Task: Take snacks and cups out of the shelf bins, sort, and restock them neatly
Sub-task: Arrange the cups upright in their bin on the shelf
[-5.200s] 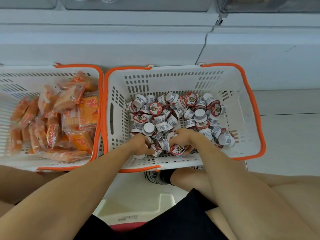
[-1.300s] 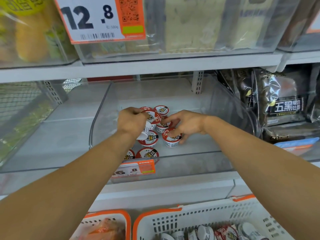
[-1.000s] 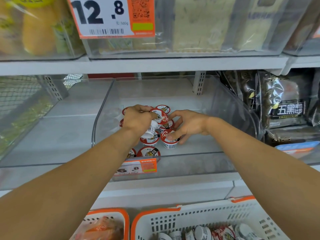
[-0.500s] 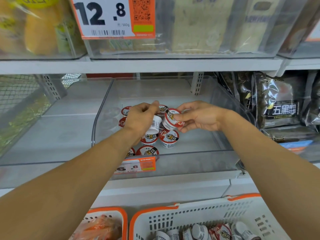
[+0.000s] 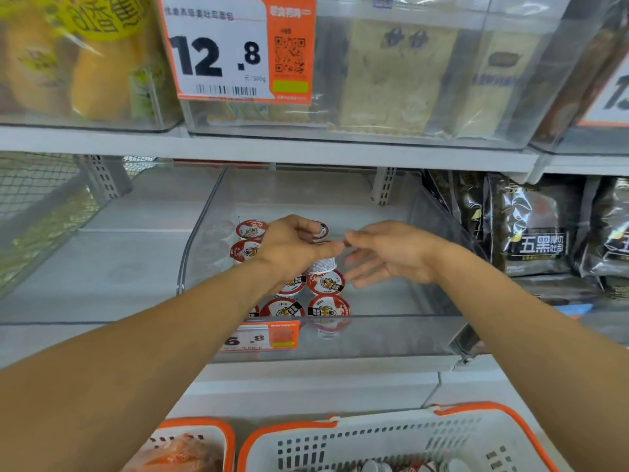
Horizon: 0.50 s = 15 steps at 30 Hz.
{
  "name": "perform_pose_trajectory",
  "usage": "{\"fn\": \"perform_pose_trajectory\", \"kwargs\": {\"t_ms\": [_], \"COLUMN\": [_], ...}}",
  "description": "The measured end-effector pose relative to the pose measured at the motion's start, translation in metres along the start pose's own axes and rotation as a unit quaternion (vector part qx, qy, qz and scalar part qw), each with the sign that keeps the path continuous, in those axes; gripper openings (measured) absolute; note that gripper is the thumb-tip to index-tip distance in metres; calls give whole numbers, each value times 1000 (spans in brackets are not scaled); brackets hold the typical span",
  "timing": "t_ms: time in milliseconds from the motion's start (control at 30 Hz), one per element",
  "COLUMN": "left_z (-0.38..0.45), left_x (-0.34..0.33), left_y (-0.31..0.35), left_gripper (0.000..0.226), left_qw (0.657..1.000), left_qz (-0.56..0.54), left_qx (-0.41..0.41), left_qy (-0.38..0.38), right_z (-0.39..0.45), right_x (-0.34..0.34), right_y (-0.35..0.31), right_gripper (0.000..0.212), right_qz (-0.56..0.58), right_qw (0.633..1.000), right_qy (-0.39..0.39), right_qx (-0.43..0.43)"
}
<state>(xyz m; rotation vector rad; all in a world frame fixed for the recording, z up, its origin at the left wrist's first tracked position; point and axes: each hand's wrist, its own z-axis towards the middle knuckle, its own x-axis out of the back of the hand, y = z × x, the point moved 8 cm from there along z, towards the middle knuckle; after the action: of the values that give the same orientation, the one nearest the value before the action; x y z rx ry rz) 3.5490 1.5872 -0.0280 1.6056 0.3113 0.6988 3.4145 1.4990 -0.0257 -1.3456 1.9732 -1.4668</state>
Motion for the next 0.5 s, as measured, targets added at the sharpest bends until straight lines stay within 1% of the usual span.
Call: {"fn": "perform_pose_trajectory", "kwargs": {"t_ms": [33, 67, 100, 167, 200, 233, 267, 333, 367, 400, 433, 500], "left_z": [1, 1, 0, -3, -3, -2, 1, 5, 4, 3, 2, 1], "left_x": [-4, -9, -15, -28, -31, -30, -27, -19, -17, -15, -15, -15], "left_y": [4, 10, 18, 27, 25, 21, 14, -6, -19, -28, -35, -38], "left_gripper": [53, 60, 68, 95, 111, 123, 127, 120, 115, 110, 108, 105], "left_qw": [1000, 997, 990, 962, 947, 932, 913, 855, 823, 799, 787, 780], "left_qz": [20, 53, 102, 206, 249, 293, 345, 473, 522, 550, 562, 566], "left_qx": [-18, -48, -85, -136, -139, -135, -128, -92, -65, -40, -24, -18], "left_qy": [-12, -29, -53, -119, -148, -167, -174, -194, -216, -239, -254, -266], "right_z": [2, 5, 10, 22, 29, 36, 45, 65, 73, 80, 87, 93], "right_x": [-5, -9, -10, -4, 3, 11, 20, 36, 41, 45, 49, 52], "right_y": [-3, -4, -4, -5, -5, -4, -2, 2, 5, 8, 11, 18], "right_gripper": [47, 46, 41, 26, 22, 23, 26, 31, 31, 28, 23, 17], "right_qz": [43, 60, 53, 24, 36, 55, 74, 79, 57, 32, 15, 25], "right_qw": [999, 998, 998, 999, 998, 995, 991, 980, 975, 969, 963, 954], "right_qy": [-14, -22, -19, 20, 49, 79, 114, 183, 213, 239, 265, 293], "right_qx": [-3, -10, -12, -3, -1, -3, -9, -24, -34, -42, -47, -58]}}
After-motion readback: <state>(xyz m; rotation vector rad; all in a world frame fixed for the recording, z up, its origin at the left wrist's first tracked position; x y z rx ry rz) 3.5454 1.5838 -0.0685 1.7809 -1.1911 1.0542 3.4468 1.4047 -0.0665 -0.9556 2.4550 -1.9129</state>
